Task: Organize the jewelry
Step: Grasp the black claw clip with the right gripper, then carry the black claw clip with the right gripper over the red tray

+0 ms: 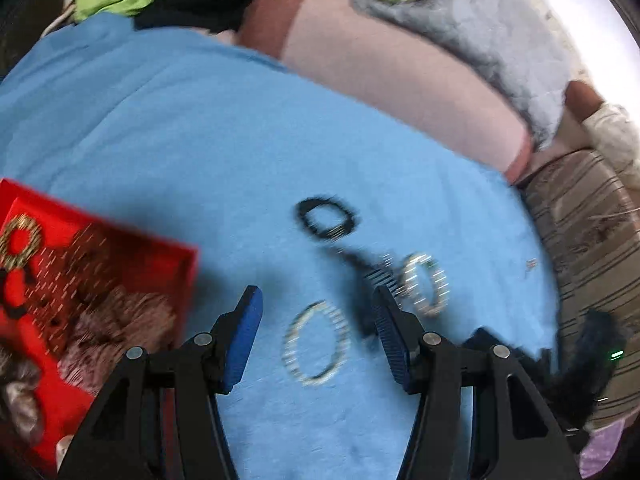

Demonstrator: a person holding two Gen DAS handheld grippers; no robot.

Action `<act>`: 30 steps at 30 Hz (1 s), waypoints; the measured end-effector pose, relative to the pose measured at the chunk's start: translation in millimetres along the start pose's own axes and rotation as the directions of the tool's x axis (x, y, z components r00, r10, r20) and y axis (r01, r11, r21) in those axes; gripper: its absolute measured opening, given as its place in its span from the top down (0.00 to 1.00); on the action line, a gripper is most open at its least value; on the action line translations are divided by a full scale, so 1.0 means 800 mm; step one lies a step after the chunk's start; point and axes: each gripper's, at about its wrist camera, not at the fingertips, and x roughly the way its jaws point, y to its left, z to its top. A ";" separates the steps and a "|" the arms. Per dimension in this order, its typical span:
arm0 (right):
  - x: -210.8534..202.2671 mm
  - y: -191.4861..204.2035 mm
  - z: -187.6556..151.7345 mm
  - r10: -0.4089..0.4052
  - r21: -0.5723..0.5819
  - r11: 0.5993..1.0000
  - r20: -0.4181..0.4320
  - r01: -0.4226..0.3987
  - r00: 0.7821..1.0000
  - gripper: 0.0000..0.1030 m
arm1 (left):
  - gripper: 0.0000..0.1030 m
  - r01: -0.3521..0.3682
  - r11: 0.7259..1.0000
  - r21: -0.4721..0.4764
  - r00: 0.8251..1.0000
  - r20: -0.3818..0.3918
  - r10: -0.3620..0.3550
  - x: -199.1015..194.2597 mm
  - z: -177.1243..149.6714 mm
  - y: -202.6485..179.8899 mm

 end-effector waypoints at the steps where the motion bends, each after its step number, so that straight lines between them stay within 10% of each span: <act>1: 0.002 0.005 -0.001 0.009 -0.008 1.000 -0.003 -0.009 1.000 0.45 | 0.46 -0.015 1.000 0.000 1.000 -0.008 0.015 0.005 -0.005 0.003; 8: 0.027 0.038 0.005 0.044 -0.045 0.998 -0.023 -0.045 0.999 0.45 | 0.66 -0.060 0.995 0.074 0.994 -0.086 0.066 0.050 -0.043 -0.001; 18: 0.073 0.055 0.032 -0.002 -0.086 0.996 -0.025 0.000 1.000 0.45 | 0.66 -0.145 0.965 0.218 0.989 -0.011 0.151 0.063 -0.048 -0.024; 21: 0.092 0.058 0.036 -0.021 -0.096 0.995 -0.042 0.017 0.999 0.45 | 0.83 -0.196 0.940 0.278 0.980 0.022 0.198 0.065 -0.054 -0.032; 22: 0.095 0.059 0.036 -0.025 -0.096 0.995 -0.045 0.020 0.999 0.46 | 0.95 -0.211 0.935 0.287 0.977 0.034 0.210 0.064 -0.058 -0.033; 30: 0.087 0.047 0.041 -0.025 -0.027 0.999 -0.023 0.024 0.999 0.69 | 0.95 -0.182 0.950 0.255 0.983 0.068 0.171 0.033 -0.061 -0.034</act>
